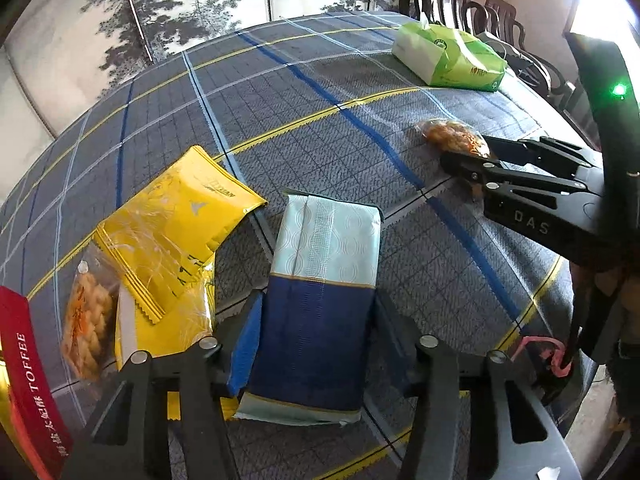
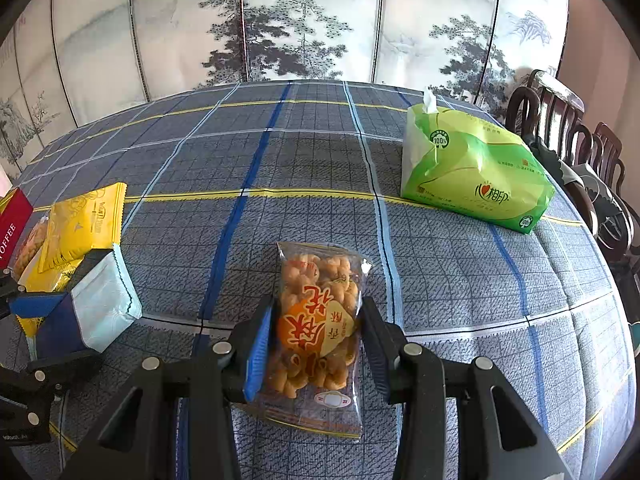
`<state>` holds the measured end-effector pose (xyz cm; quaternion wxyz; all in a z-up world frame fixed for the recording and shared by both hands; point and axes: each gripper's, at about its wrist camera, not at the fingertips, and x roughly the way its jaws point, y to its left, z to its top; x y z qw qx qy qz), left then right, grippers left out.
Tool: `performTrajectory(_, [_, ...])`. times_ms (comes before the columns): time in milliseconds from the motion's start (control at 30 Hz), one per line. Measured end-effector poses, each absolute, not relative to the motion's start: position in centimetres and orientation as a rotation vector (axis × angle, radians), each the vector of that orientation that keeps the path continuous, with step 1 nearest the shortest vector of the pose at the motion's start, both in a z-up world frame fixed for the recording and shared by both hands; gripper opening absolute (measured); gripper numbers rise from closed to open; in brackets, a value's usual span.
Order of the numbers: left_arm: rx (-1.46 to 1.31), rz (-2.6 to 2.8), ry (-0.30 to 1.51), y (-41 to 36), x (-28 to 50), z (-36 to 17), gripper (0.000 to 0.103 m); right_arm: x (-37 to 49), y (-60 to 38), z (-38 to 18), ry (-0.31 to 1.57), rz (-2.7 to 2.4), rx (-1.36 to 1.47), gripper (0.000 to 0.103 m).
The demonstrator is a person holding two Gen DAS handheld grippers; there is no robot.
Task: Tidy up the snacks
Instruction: 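Grasp the blue-and-white box with the left gripper, then carry the blue-and-white box over the tin and lower it in with the left gripper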
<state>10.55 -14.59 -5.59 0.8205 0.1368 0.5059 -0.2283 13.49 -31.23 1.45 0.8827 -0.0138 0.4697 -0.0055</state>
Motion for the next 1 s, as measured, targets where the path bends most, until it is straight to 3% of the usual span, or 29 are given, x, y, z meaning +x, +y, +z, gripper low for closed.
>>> performTrajectory(667, [0.185, -0.429, 1.035, -10.8, 8.4, -1.7, 0.047, 13.5, -31.2, 1.5, 0.978, -0.012, -0.029, 0.043])
performTrajectory(1000, [0.092, -0.252, 0.986, -2.8, 7.6, 2.4, 0.047, 13.4, -31.2, 1.5, 0.978, -0.011, -0.028, 0.043])
